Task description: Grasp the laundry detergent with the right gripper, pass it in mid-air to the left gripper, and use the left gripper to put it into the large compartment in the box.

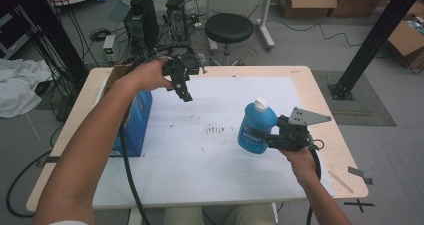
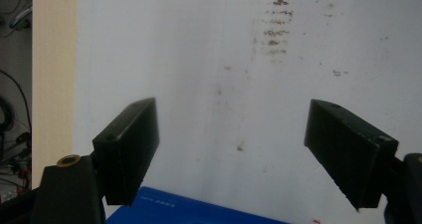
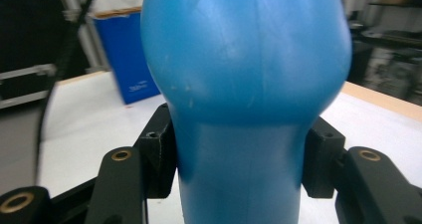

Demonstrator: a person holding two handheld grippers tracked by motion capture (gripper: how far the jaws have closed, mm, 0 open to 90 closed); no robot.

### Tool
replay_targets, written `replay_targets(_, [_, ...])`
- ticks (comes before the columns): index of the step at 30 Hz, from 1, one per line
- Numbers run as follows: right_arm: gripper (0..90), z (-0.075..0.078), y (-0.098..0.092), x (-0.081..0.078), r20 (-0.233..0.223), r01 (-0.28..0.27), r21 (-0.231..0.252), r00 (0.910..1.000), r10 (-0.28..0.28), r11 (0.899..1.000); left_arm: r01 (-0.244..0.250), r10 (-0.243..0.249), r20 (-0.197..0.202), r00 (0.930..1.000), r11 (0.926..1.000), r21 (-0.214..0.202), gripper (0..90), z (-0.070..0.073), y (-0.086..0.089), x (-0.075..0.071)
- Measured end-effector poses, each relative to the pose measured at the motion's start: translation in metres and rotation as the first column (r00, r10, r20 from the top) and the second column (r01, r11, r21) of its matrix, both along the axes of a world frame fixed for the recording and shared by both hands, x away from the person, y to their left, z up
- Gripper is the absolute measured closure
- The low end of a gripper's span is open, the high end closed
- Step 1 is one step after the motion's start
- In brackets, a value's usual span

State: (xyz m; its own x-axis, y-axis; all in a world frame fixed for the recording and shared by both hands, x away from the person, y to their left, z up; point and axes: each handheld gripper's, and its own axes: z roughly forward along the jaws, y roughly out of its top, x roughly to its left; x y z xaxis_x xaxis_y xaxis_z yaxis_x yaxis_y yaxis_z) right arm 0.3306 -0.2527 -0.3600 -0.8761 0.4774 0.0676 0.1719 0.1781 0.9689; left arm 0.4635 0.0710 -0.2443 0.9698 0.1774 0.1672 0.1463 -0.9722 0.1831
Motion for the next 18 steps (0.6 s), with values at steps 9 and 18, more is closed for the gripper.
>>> replay_targets(9, [43.7,0.013,-0.001,0.019,-0.021,-0.203,-0.014,0.9791,0.202,0.979,0.013,-0.013,-0.004,0.9999,0.9999,0.004,22.3,0.010,-0.003,-0.019])
replay_targets(18, [43.7,0.013,0.007,0.035,-0.039,-0.332,-0.037,0.9430,0.331,0.943,0.069,-0.069,-0.017,0.9975,0.9967,0.042,22.2,0.017,-0.015,-0.041])
